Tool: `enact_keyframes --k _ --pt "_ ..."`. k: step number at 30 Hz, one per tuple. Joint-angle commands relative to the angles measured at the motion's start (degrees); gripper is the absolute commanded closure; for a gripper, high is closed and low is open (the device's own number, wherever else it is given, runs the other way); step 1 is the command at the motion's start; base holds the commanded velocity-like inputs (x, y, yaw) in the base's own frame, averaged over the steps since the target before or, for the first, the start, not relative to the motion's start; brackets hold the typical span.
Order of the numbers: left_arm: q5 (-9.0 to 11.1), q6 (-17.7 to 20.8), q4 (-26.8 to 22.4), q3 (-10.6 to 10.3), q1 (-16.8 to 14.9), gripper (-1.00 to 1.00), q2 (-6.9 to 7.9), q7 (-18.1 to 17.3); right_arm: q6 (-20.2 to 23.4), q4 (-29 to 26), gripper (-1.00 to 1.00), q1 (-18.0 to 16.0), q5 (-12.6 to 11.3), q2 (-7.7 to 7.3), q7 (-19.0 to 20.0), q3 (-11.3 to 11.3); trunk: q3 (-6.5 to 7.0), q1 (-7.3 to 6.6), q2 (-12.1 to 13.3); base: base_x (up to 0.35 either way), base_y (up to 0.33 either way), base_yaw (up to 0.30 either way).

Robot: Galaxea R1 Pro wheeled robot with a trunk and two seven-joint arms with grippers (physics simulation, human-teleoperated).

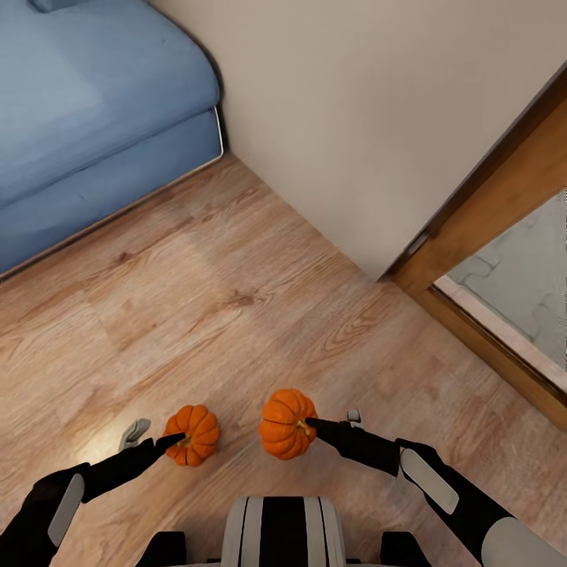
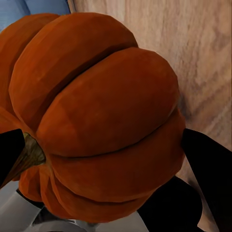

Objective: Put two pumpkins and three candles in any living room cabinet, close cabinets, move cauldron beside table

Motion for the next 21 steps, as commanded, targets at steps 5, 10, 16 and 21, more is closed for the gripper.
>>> enact_keyframes --k 5,10,16,21 --pt "-0.1 3.0 -1.0 -0.1 0.0 1.0 0.05 -0.1 0.4 0.1 1.0 0.0 -0.7 -0.08 -0.1 0.2 1.09 -0.13 0.1 -0.035 0.0 0.0" --pt "0.0 3.4 -1.4 -0.1 0.0 1.0 0.1 -0.2 0.2 0.1 1.0 0.0 -0.8 -0.21 -0.1 0.1 2.19 -0.26 0.1 -0.159 0.0 0.0" --pt "0.1 4.7 -1.4 -0.1 0.0 1.0 0.06 -0.2 -1.7 0.1 1.0 0.0 -0.8 -0.3 -0.2 0.1 3.52 -0.42 0.2 -0.015 0.0 0.0" --pt "0.1 5.0 -1.4 -0.1 0.0 1.0 0.06 -0.2 -1.8 0.1 1.0 0.0 -0.9 -0.45 -0.1 0.1 4.63 -0.55 0.3 -0.081 0.0 0.0"
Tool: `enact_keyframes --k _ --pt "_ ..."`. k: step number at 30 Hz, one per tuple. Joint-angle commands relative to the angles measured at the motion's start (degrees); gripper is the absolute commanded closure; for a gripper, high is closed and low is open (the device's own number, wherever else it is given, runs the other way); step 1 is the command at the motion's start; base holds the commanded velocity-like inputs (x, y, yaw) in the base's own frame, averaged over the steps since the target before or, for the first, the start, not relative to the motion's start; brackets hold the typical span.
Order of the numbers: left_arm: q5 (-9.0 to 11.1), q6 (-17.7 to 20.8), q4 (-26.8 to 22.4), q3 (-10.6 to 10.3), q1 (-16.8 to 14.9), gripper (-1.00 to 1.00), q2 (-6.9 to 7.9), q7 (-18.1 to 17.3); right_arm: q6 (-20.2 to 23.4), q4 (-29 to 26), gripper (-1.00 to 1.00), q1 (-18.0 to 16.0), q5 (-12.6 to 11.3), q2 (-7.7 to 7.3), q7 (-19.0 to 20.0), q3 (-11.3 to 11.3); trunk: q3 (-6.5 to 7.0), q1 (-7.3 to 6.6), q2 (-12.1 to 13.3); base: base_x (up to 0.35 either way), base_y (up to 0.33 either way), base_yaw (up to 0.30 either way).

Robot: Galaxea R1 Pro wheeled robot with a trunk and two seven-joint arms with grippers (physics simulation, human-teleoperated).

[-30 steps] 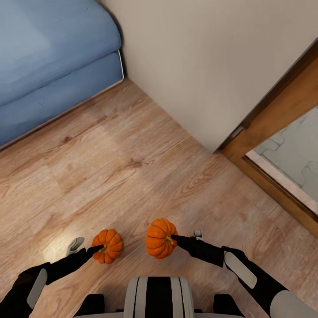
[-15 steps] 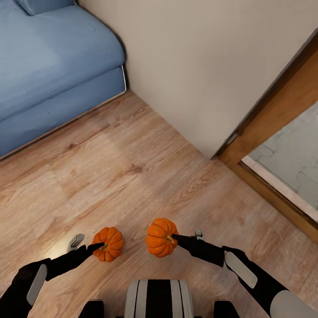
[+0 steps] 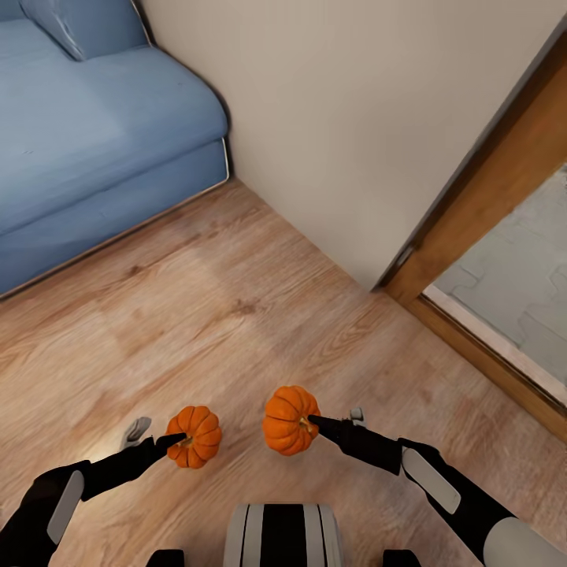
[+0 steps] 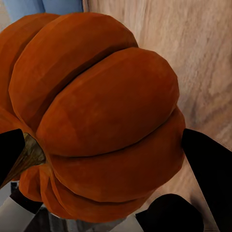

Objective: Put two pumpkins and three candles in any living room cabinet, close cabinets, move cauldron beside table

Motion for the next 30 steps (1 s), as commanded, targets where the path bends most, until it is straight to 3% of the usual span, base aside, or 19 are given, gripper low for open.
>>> enact_keyframes --k 1,7,17,30 --pt "-0.1 0.3 0.0 0.1 0.0 1.0 -0.04 -0.1 0.4 0.0 1.0 0.0 -0.5 -0.08 0.0 0.2 0.2 -0.05 0.0 -0.255 0.0 0.0" --pt "-0.1 0.3 0.0 0.1 0.0 1.0 -0.03 -0.1 0.4 0.0 1.0 -0.1 -0.5 -0.21 0.4 0.2 1.55 -0.21 0.1 -0.306 0.0 -0.032" --pt "-0.1 0.3 0.0 0.1 0.0 1.0 -0.03 -0.1 0.4 0.0 1.0 -0.1 -0.5 -0.09 0.3 0.2 4.08 -0.47 0.2 -0.326 0.0 -0.235" --pt "-0.1 0.3 -0.1 0.0 0.0 1.0 -0.1 -0.2 0.3 0.1 1.0 -0.1 -0.7 -0.21 0.4 0.1 7.14 -0.8 0.4 -0.336 0.0 -0.056"
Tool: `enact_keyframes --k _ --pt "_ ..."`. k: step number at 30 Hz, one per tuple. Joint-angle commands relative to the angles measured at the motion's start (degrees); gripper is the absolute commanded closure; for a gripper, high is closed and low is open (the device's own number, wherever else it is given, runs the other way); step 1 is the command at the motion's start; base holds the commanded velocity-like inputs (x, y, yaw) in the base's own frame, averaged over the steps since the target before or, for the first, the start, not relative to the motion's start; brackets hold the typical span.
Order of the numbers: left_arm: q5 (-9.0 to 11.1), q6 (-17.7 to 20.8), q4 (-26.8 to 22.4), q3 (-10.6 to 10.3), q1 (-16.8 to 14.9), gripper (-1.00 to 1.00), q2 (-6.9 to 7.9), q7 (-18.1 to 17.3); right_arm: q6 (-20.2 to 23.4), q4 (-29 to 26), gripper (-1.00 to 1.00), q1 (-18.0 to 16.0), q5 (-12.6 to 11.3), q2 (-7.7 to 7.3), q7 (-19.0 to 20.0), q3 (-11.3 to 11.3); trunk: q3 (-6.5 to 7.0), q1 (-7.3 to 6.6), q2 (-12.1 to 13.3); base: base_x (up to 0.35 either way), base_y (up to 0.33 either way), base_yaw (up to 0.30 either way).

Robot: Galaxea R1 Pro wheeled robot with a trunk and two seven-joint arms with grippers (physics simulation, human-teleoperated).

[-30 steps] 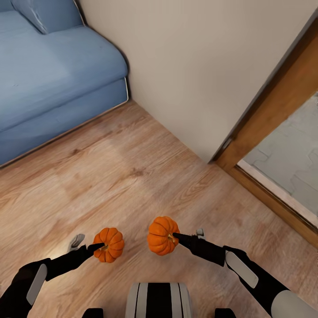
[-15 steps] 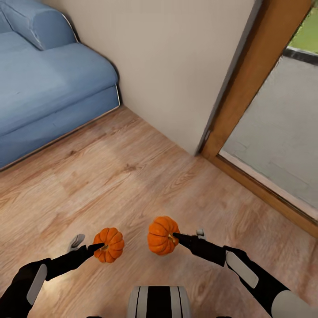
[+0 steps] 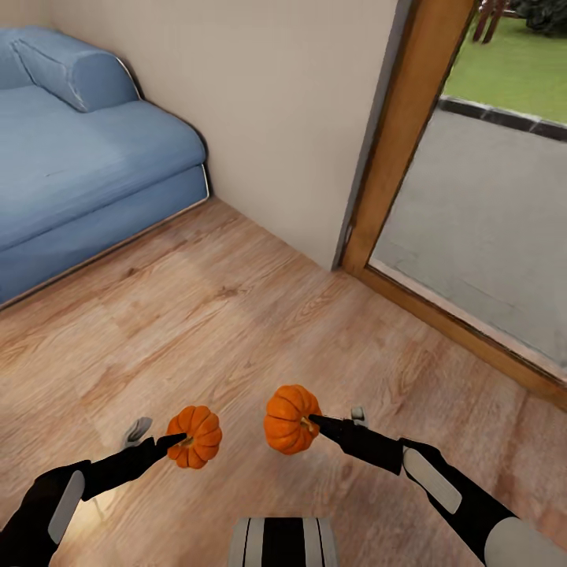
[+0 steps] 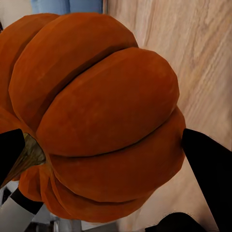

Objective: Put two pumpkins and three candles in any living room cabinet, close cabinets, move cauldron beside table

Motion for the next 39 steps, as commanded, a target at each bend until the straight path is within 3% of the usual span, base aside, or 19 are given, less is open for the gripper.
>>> enact_keyframes --k 1,24,39 --pt "0.3 0.4 0.0 0.1 0.0 1.0 -0.01 -0.1 0.5 0.0 1.0 -0.1 -0.8 -0.05 0.1 0.2 0.26 -0.07 0.0 -0.337 0.0 -0.196" --pt "0.3 0.4 0.0 0.2 0.0 1.0 0.07 -0.1 0.5 0.0 1.0 0.0 -1.0 0.29 0.4 0.2 6.79 -0.66 0.3 -0.331 0.0 -0.222" --pt "0.3 0.4 0.0 0.5 0.0 1.0 0.17 -0.1 0.5 0.0 1.0 0.0 -1.0 0.3 0.3 0.2 11.05 -1.05 0.5 -0.03 0.0 -0.224"
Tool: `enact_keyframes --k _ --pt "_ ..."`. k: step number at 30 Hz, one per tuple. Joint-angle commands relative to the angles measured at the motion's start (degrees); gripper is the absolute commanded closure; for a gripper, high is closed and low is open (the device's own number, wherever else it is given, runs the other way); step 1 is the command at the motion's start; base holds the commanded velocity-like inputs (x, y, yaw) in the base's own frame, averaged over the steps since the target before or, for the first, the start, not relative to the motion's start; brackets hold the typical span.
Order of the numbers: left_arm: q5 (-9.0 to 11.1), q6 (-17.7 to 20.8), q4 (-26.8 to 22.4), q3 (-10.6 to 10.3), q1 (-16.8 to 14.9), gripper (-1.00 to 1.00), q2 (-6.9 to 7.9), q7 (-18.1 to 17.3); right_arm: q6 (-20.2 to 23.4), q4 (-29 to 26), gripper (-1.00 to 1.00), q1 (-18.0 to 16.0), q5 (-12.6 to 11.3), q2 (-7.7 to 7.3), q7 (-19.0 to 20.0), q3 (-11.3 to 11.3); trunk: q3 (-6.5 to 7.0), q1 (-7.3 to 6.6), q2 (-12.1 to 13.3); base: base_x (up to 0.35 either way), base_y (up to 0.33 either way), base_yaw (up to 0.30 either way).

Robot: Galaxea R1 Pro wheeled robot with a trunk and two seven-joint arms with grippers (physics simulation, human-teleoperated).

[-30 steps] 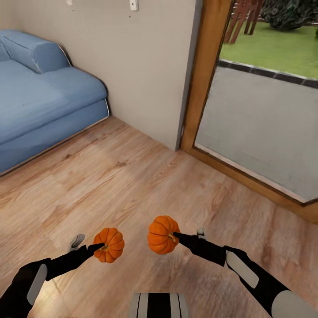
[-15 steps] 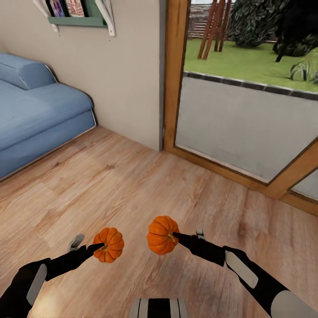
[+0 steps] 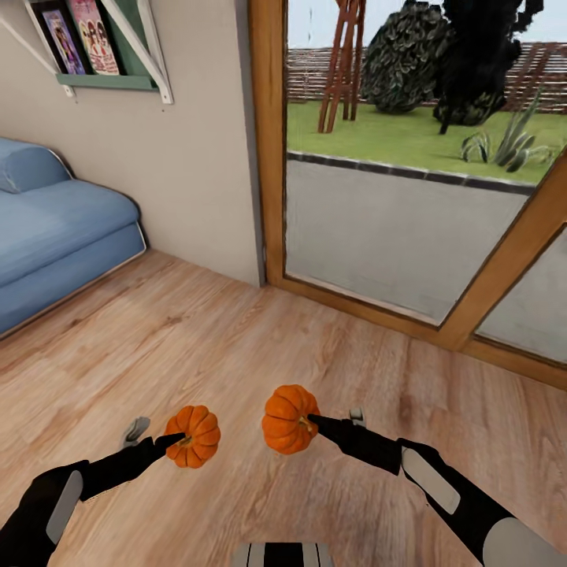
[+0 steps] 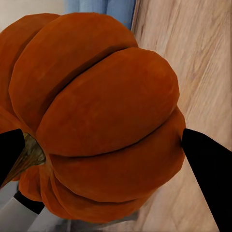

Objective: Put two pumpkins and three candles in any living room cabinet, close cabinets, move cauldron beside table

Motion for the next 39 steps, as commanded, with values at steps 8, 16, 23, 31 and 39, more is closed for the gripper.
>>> enact_keyframes --k 8,16,23,31,39 --pt "0.2 0.4 0.0 0.1 0.0 1.0 0.0 -0.1 0.5 0.0 1.0 -0.1 -0.8 -0.04 -0.1 0.2 2.25 -0.22 0.1 0.0 0.0 -0.225" --pt "0.2 0.4 0.0 0.1 0.0 1.0 0.0 -0.1 0.5 0.0 1.0 -0.1 -0.8 -0.04 -0.1 0.2 4.52 -0.42 0.2 0.0 0.0 -0.224" --pt "0.2 0.4 0.0 0.1 0.0 1.0 0.0 -0.1 0.5 0.0 1.0 -0.1 -0.9 0.02 -0.1 0.2 6.51 -0.6 0.3 0.0 0.0 -0.224" --pt "0.1 0.4 0.0 0.0 0.0 1.0 -0.06 0.0 0.4 0.0 1.0 -0.1 -0.9 0.01 -0.1 0.1 8.79 -0.81 0.4 0.0 0.0 -0.224" --pt "0.2 0.4 0.1 -0.2 0.0 1.0 -0.17 0.0 0.5 0.4 1.0 -0.1 -1.0 0.04 -0.1 0.1 11.0 -1.01 0.5 0.0 0.0 -0.239"
